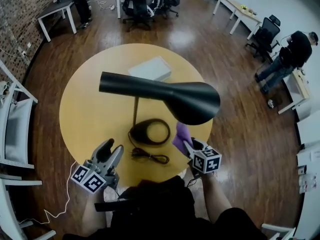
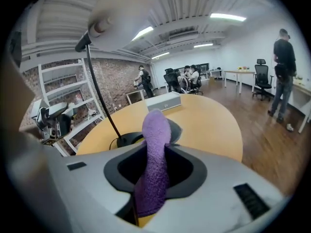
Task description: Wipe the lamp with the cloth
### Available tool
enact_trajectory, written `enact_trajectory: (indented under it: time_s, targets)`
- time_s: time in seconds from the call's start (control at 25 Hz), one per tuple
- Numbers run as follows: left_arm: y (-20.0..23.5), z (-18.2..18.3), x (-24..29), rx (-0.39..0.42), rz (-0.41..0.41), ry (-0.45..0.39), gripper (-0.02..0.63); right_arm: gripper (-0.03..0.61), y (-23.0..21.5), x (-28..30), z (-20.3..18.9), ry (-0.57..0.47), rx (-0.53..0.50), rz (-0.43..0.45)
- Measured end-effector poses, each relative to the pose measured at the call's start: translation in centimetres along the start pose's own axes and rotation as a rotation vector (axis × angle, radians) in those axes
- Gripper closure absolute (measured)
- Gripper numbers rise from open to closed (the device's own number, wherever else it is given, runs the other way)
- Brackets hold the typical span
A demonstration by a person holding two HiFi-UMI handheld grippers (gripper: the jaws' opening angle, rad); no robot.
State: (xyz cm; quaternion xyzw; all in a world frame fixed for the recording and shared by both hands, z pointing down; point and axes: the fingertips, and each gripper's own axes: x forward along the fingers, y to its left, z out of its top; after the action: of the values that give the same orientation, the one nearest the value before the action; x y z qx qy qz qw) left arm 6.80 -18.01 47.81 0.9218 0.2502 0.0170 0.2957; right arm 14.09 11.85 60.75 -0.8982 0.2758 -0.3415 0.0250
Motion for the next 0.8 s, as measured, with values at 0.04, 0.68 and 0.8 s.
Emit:
enact_trajectory:
  time_s: [0.04, 0.68, 0.8]
  targets:
    - [0.1, -0.1, 0.3, 0.010, 0.007, -0.006, 0.402, 0.469, -0.6, -0.2, -0.1, 0.000, 0.000, -0.024]
    - [-4.5, 0.2, 1.1, 0.105, 0.206, -0.187, 0.420, 0.394, -6.9, -4.6, 6.2, -0.199, -0.215, -0.015]
    - [-6.3, 0.6, 1.3, 0.174, 0.221, -0.209, 0.447, 0.481, -8.2, -7.9, 9.1, -0.339, -0.173, -0.002]
